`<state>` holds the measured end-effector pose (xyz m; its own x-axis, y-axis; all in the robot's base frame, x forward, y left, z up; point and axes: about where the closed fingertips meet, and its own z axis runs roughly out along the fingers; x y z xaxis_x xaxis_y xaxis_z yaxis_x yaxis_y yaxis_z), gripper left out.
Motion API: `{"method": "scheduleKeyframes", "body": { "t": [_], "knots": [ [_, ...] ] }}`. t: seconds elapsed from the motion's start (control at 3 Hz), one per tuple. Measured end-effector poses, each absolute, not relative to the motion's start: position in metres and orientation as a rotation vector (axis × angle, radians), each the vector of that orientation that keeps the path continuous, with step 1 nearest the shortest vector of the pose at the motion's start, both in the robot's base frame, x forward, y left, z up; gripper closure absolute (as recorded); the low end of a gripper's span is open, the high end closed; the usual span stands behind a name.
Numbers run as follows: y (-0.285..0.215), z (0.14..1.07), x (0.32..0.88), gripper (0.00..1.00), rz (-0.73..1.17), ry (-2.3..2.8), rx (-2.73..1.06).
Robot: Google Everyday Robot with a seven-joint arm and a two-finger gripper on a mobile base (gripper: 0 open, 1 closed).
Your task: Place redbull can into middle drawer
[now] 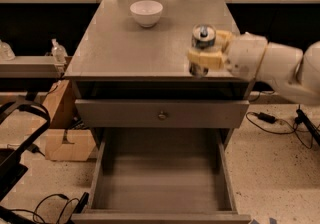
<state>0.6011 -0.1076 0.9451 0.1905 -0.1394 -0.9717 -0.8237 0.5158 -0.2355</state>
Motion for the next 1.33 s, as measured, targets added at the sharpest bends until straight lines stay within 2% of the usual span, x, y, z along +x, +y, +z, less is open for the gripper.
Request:
{"method": "scheduleKeyframes", "body": {
  "t": [0.33, 0.67, 1.33],
  "knots": [
    [-0.118, 0.873, 0.538, 1.0, 0.602, 1.363, -0.945],
    [-0.124, 0.808, 0.525, 1.0, 0.638, 1.405, -0.923],
    [-0.111, 0.784, 0.528, 1.0, 0.672, 1.421, -0.922]
  ]
}}
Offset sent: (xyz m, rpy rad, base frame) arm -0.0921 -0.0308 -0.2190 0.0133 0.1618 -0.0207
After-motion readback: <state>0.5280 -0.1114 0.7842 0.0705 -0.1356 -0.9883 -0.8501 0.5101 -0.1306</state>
